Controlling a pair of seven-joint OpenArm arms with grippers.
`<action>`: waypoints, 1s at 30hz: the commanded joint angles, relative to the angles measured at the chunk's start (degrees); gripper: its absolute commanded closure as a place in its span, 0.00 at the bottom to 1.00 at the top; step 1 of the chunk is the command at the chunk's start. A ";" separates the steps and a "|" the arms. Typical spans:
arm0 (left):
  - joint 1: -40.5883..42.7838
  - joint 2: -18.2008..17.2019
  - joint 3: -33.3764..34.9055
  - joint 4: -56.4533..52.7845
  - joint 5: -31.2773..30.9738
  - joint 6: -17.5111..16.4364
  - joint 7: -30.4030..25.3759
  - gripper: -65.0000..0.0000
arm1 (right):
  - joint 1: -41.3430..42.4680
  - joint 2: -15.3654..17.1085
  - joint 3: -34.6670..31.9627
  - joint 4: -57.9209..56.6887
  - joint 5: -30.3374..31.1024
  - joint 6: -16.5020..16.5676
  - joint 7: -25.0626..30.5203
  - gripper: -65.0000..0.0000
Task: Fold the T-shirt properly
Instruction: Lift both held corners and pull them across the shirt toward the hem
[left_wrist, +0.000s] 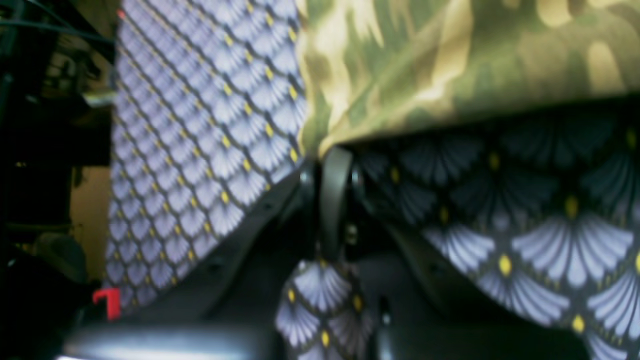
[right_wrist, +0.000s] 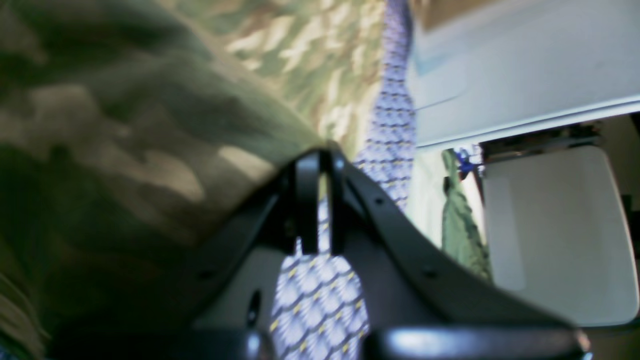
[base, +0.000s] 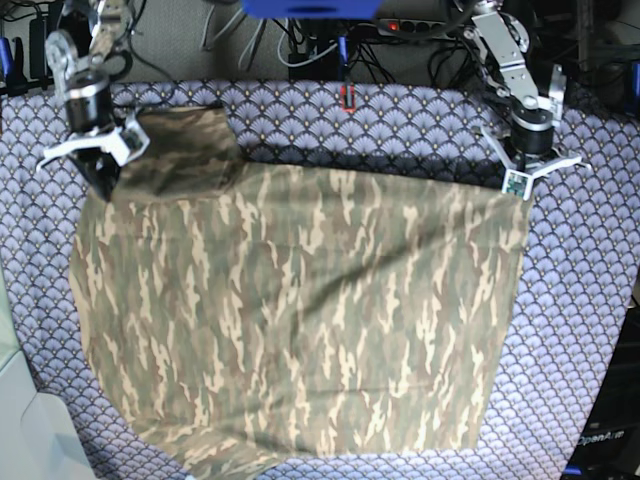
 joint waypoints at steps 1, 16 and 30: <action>-1.75 -0.32 0.09 1.06 -0.37 1.11 -0.72 1.00 | 1.09 -0.26 0.18 0.79 0.91 1.16 -0.11 0.98; -7.73 -0.32 10.28 0.44 0.15 4.71 9.56 1.00 | 15.42 -3.16 1.85 0.44 1.00 5.55 -4.94 0.98; -15.46 -0.32 12.22 -4.57 0.24 6.03 12.37 0.95 | 23.24 -2.46 1.68 -5.28 0.73 5.55 -7.49 0.98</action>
